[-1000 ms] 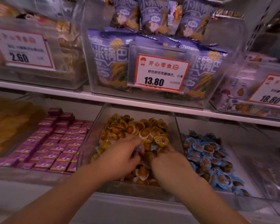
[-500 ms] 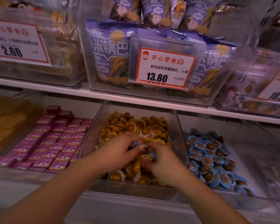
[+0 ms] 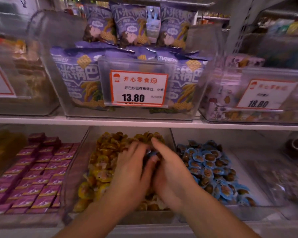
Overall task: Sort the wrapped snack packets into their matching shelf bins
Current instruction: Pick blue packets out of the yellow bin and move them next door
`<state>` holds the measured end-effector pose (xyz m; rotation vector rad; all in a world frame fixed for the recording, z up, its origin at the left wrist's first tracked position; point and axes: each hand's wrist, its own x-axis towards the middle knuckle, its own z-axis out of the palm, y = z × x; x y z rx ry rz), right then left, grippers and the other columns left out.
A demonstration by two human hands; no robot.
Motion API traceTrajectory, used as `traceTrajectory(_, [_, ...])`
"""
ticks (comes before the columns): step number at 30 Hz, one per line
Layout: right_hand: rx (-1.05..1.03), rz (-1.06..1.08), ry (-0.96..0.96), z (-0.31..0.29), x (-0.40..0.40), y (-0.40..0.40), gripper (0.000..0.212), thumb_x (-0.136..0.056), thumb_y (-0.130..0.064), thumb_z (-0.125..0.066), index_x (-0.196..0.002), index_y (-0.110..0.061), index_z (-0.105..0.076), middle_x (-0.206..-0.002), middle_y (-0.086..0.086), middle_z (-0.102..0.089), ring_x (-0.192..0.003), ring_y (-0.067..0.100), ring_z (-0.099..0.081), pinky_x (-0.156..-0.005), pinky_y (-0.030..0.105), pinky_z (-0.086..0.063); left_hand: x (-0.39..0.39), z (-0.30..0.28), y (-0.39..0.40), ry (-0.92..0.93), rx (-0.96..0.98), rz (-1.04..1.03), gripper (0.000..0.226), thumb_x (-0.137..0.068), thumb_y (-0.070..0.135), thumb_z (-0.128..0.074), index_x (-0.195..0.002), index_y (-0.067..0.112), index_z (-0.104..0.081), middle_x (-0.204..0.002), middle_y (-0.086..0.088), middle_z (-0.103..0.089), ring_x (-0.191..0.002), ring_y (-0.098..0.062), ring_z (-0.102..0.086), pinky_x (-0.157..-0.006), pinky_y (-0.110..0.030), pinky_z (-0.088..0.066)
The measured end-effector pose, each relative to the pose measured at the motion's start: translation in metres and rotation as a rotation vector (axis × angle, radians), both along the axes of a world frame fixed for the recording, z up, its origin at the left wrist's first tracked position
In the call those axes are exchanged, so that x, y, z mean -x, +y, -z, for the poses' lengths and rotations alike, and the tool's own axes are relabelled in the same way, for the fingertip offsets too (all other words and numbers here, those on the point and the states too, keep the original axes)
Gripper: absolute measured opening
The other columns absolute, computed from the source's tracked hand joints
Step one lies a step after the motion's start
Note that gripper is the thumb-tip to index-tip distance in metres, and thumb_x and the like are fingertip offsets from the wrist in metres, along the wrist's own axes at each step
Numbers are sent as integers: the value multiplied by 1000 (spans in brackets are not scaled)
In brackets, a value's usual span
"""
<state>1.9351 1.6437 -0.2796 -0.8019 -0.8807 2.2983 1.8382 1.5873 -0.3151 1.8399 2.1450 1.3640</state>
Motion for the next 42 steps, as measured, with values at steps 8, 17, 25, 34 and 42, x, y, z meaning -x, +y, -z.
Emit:
traceTrajectory(8, [-408, 132, -142, -2, -48, 26, 13, -92, -12, -64, -100, -12, -74, -92, 14, -75, -84, 24, -73, -74, 36, -59, -30, -4, 19, -610, -91, 445, 69, -82, 37, -64, -145, 35, -37, -136, 28, -52, -125, 4, -52, -97, -12, -42])
traceTrajectory(17, [-1299, -61, -1389, -2, -155, 118, 34, -93, -43, -60, -115, -17, -66, -105, 8, -72, -97, 28, -67, -83, 40, -55, 29, 25, 37, 307, 327, 168, 47, -95, 42, -53, -141, 41, -45, -154, 12, -32, -134, -11, -42, -110, -35, -40])
traceTrajectory(25, [-1283, 120, -674, 38, -81, 67, 36, -96, -42, -48, -129, -32, -57, -122, -13, -63, -110, -1, -56, -94, 19, -47, 22, 38, 50, 429, 567, 222, 77, -77, 82, -36, -145, 47, -25, -145, 17, -38, -130, -14, -41, -108, -39, -36])
traceTrajectory(34, [-843, 137, -636, 66, -70, 73, 25, -100, -36, -48, -102, -22, -69, -91, 3, -73, -87, 21, -68, -84, 47, -55, 64, 15, 27, 685, 548, -81, 25, -81, 46, -54, -103, 36, -60, -107, 8, -58, -99, -22, -60, -82, -38, -40])
traceTrajectory(42, [-1093, 278, -676, 59, -63, 59, 31, -99, -42, -45, -94, -24, -70, -80, -4, -70, -77, 7, -65, -73, 39, -54, 31, 8, 16, 449, 336, 73, 46, -86, 60, -44, -121, 35, -61, -122, 8, -58, -104, -18, -58, -92, -38, -48])
